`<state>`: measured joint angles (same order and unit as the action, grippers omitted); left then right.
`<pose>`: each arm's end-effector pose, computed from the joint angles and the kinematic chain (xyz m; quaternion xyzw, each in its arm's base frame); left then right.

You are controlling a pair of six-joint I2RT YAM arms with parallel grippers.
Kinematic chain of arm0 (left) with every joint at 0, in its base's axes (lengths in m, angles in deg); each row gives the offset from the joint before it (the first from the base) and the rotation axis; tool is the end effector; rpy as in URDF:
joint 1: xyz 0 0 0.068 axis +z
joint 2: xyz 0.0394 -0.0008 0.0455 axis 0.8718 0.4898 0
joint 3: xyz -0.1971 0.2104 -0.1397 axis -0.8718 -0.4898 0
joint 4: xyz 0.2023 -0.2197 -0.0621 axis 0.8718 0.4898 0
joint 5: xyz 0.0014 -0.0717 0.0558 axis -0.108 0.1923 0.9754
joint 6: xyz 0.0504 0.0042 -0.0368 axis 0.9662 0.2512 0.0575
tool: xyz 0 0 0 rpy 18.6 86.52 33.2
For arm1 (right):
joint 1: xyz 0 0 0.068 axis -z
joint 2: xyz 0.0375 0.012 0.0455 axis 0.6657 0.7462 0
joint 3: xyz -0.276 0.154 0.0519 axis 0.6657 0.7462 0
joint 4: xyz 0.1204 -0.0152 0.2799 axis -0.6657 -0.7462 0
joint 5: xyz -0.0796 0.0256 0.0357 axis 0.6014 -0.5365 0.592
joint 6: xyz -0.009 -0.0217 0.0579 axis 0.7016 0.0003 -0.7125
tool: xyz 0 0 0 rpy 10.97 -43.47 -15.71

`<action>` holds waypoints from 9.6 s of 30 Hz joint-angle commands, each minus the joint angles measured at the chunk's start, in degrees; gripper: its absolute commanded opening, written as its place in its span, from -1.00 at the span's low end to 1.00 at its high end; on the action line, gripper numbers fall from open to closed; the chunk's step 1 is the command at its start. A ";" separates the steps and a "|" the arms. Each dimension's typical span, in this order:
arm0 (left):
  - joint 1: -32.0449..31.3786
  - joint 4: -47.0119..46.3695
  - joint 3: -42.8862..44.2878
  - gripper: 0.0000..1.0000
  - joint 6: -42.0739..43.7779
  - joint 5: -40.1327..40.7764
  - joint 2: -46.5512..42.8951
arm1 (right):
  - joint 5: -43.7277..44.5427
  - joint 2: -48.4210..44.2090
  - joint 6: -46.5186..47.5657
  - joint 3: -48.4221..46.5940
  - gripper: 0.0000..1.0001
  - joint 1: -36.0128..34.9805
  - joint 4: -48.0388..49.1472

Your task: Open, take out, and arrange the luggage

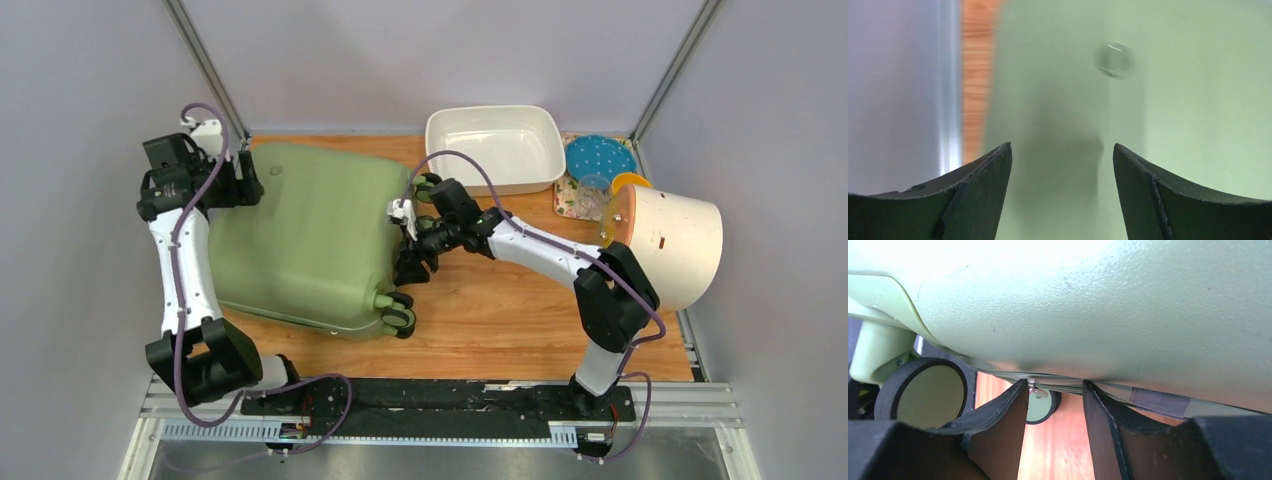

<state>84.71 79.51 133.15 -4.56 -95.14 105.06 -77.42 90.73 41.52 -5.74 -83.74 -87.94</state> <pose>0.3136 0.1219 0.4280 -0.0417 0.8896 -0.0313 0.4538 0.2992 0.3183 0.2699 -0.5695 0.6414 0.4454 0.2566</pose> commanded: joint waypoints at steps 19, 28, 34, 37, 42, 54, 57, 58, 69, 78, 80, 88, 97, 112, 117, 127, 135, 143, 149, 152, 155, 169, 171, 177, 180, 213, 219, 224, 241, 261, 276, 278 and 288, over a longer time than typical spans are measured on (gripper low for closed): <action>-14.27 7.82 -17.64 0.62 5.20 -7.79 -7.45 | 9.48 -12.30 -23.73 34.14 0.14 1.22 62.46; -14.28 10.54 -14.91 0.62 6.08 -6.47 -4.89 | 5.88 0.09 -31.03 31.35 0.27 -2.38 76.49; -14.28 10.98 -14.03 0.62 5.99 -6.03 -3.93 | 3.33 5.20 -36.74 31.61 0.43 -4.76 85.36; -14.36 11.16 -14.03 0.62 5.81 -5.41 -3.57 | 2.80 5.99 -37.98 32.49 0.43 -5.99 87.56; -14.36 11.25 -14.38 0.62 6.25 -4.27 -3.92 | 3.59 6.96 -39.21 33.19 0.41 -7.75 89.59; -14.36 11.16 -15.00 0.62 7.84 -2.86 -4.10 | 6.93 8.10 -39.57 34.60 -0.23 -8.19 90.12; -14.19 10.90 -15.08 0.61 8.01 -2.87 -3.84 | 7.28 7.40 -39.04 35.21 -0.59 -8.10 89.95; -14.27 10.90 -15.00 0.61 8.10 -2.78 -3.75 | 7.37 7.14 -38.95 35.48 -0.77 -8.01 89.77; -14.36 10.63 -15.09 0.58 8.54 0.38 -2.43 | 12.54 3.36 -37.19 39.61 -1.00 -5.03 88.20; -14.28 10.54 -13.51 0.56 7.49 1.88 0.81 | 28.88 1.33 -26.05 38.38 -1.00 -0.81 83.98; -14.28 10.63 -12.98 0.56 7.40 2.49 1.70 | 32.06 0.98 -23.75 36.90 -1.00 0.24 83.01; -14.28 10.28 -9.46 0.53 6.52 3.20 7.67 | 33.92 3.60 -13.12 32.76 -1.00 5.60 81.95; -14.36 11.16 -1.91 0.57 10.55 -5.18 14.36 | 20.13 10.82 -22.14 23.27 -1.00 13.08 85.82; -49.95 14.34 5.94 0.77 24.28 -22.11 6.19 | 12.56 9.33 -29.98 25.72 -1.00 11.67 87.75; -59.52 12.47 2.93 0.79 27.33 -17.64 6.27 | 12.12 9.07 -29.90 26.60 -1.00 11.59 87.66; -67.09 8.61 3.81 0.79 27.61 -0.42 11.37 | 11.94 9.42 -30.25 27.04 -1.00 11.59 88.72; -69.30 6.50 1.88 0.67 29.28 3.99 14.36 | 11.68 9.95 -30.51 27.04 -1.00 11.59 89.77; -69.47 15.09 -1.44 -0.82 36.03 -1.72 11.20 | 11.77 8.37 -28.49 28.71 -1.00 11.59 88.81; -69.47 20.64 -14.26 -1.00 43.76 -5.67 -1.36 | 13.08 3.97 -26.39 33.00 -1.00 11.59 86.52; -69.47 24.32 -18.67 -1.00 48.24 -7.25 -6.90 | 14.75 2.65 -24.10 35.12 -1.00 11.50 86.43; -69.56 27.84 -20.26 -1.00 49.49 -8.31 -9.37 | 18.25 1.60 -20.94 37.32 -1.00 11.50 86.69; -69.56 31.63 -20.71 -1.00 49.06 -9.54 -10.96 | 29.79 9.32 -2.05 33.37 -1.00 15.10 97.32; -69.56 32.43 -20.97 -1.00 49.32 -9.46 -11.04 | 29.43 12.75 0.94 31.88 -1.00 16.24 101.45; -69.47 34.97 -22.91 -1.00 50.28 -9.45 -11.66 | 25.05 20.13 3.15 23.55 -1.00 20.02 106.38; -69.56 35.24 -23.52 -1.00 50.38 -9.89 -11.66 | 21.62 22.86 3.24 18.37 -1.00 21.25 106.56; -69.56 37.88 -23.43 -1.00 55.30 -13.85 -6.30 | 6.32 35.69 -22.14 -10.65 -1.00 28.20 106.29; -69.56 37.79 -22.82 -1.00 54.68 -14.99 -4.63 | 5.97 40.27 -27.43 -16.90 -1.00 25.92 106.38; -69.56 37.44 -22.20 -1.00 53.80 -15.26 -4.19 | 6.67 40.80 -31.38 -16.64 -1.00 23.98 105.16; -69.56 28.24 -3.40 0.35 33.34 -6.91 -0.32 | 0.78 22.00 -32.89 -10.84 0.22 25.21 48.19; -42.53 3.25 7.42 0.68 -2.86 -2.50 -4.71 | 6.67 22.94 -41.49 -11.80 0.20 21.26 24.73; -8.75 2.10 -6.89 0.66 -13.96 2.48 -20.43 | 5.10 24.02 -44.65 -6.38 -0.23 16.42 23.91; -6.81 1.67 -11.80 0.66 -16.23 8.08 -24.64 | 4.30 22.35 -47.90 -0.49 -0.40 15.20 26.30; 7.96 10.98 -19.39 0.66 -30.48 17.08 -31.96 | 1.49 5.04 -47.57 18.16 -0.87 10.45 29.66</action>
<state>89.67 86.42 114.40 -26.92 -82.20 74.85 -66.91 102.90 -5.60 6.59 -67.74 -52.45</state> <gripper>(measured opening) 0.829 0.278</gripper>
